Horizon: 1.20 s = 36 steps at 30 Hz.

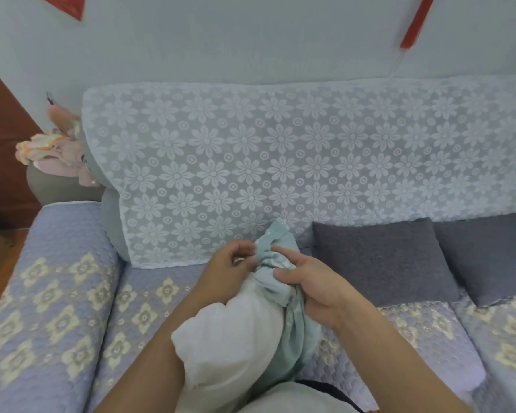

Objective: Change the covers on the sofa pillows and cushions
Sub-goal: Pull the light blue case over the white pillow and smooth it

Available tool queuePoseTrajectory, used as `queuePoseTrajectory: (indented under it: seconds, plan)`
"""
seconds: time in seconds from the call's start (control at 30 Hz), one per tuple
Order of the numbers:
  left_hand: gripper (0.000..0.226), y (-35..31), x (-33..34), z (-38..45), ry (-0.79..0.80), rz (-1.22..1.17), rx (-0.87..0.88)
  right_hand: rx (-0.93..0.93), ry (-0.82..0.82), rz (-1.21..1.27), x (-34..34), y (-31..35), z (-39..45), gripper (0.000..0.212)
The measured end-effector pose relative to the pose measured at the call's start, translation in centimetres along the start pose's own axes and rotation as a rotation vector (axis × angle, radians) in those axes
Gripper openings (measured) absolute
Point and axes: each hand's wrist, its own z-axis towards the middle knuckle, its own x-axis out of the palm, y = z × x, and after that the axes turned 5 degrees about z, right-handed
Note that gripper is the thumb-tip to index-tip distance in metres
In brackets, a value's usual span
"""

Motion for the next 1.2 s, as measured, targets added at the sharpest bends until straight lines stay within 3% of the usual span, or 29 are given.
queuePoseTrajectory:
  seconds: [0.1,0.2,0.23,0.3,0.37,0.4,0.57,0.67,0.77,0.87,1.0,1.13,1.2]
  plan:
    - [0.016,0.5,-3.1,-4.8,-0.247,-0.101,-0.001,0.018,0.014,0.026,-0.3,0.8,-0.9,0.05]
    - [0.033,1.5,-5.0,-11.3,-0.321,-0.195,0.215,0.019,0.121,0.063,-0.4,1.5,-1.4,0.047]
    - [0.038,2.0,-4.7,-12.5,-0.272,-0.137,0.293,0.02,0.142,0.057,-0.3,1.4,-1.2,0.049]
    - [0.054,3.2,-3.0,-13.2,-0.142,0.275,0.436,0.031,0.131,0.018,0.2,1.3,-0.7,0.056]
    - [0.062,4.4,-0.7,-12.1,-0.12,0.672,0.532,0.047,0.109,-0.048,0.9,0.8,-0.2,0.065]
    - [0.064,4.8,0.0,-11.3,-0.139,0.762,0.532,0.043,0.094,-0.088,1.0,0.5,0.0,0.068]
    - [0.063,5.3,0.5,-8.5,-0.328,0.915,0.44,-0.056,-0.099,-0.396,1.3,0.2,-0.3,0.065]
    - [0.046,3.3,1.6,-8.6,-0.286,0.906,0.44,-0.134,-0.176,-0.697,3.5,-1.1,-1.4,0.064]
    - [0.036,3.0,3.3,-8.9,-0.187,0.695,0.325,-0.174,-0.203,-0.876,4.7,-2.6,-1.5,0.072]
    - [0.037,1.6,4.1,-10.1,-0.052,0.229,0.036,-0.103,-0.205,-0.867,4.4,-2.0,-1.9,0.073]
    - [0.036,-2.0,3.7,-10.0,0.104,-0.5,-0.386,-0.056,-0.101,-1.061,4.7,-1.4,-4.2,0.077]
    - [0.036,-3.1,3.2,-7.8,0.234,-0.575,-0.514,-0.183,0.047,-1.448,6.0,-3.3,-6.0,0.063]
    - [0.033,-3.3,3.7,-7.2,0.191,-0.652,-0.601,-0.206,0.095,-1.469,5.7,-4.1,-6.5,0.053]
